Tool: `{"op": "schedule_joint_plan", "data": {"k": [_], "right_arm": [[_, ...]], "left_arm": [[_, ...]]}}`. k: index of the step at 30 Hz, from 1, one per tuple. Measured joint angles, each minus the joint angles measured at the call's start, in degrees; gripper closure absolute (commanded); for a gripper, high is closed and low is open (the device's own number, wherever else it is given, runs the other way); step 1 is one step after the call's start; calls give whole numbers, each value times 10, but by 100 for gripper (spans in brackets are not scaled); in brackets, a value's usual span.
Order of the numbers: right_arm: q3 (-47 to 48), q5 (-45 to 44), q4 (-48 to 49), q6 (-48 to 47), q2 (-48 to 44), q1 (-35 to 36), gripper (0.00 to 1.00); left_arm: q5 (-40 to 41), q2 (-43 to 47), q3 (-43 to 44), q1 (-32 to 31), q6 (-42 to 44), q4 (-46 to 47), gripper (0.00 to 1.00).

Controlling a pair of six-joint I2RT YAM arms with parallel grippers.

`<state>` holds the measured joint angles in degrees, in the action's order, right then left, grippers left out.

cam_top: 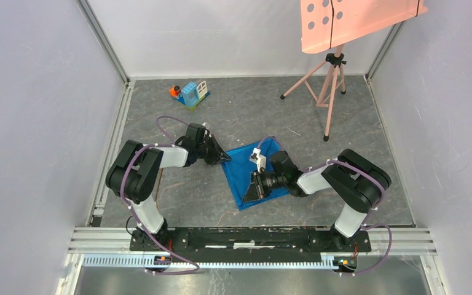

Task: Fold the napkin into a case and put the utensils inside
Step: Smooth out the upper triangle-folded napkin at the center of the board.

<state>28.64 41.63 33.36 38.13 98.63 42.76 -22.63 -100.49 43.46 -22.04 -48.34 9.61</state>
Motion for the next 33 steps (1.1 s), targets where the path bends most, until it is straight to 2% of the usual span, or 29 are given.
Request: {"op": "schedule_joint_plan", "data": {"k": [9, 12, 17, 24, 27, 33], "right_arm": [[38, -26, -129, -102, -24, 4, 78], [38, -43, -162, -116, -54, 5, 71], [38, -44, -147, -100, -64, 10, 68], [45, -37, -95, -79, -7, 37, 68], [54, -45, -116, -94, -10, 38, 63], [96, -122, -244, -170, -64, 57, 42]], "left_arm": [[-1, -1, -9, 3, 0, 23, 92], [-3, -1, -15, 4, 0, 33, 92], [-4, -1, -17, 5, 0, 38, 92], [0, 6, -19, 5, 0, 34, 90], [2, 18, -19, 5, 0, 14, 85], [-5, 113, -19, 9, 2, -48, 62]]}}
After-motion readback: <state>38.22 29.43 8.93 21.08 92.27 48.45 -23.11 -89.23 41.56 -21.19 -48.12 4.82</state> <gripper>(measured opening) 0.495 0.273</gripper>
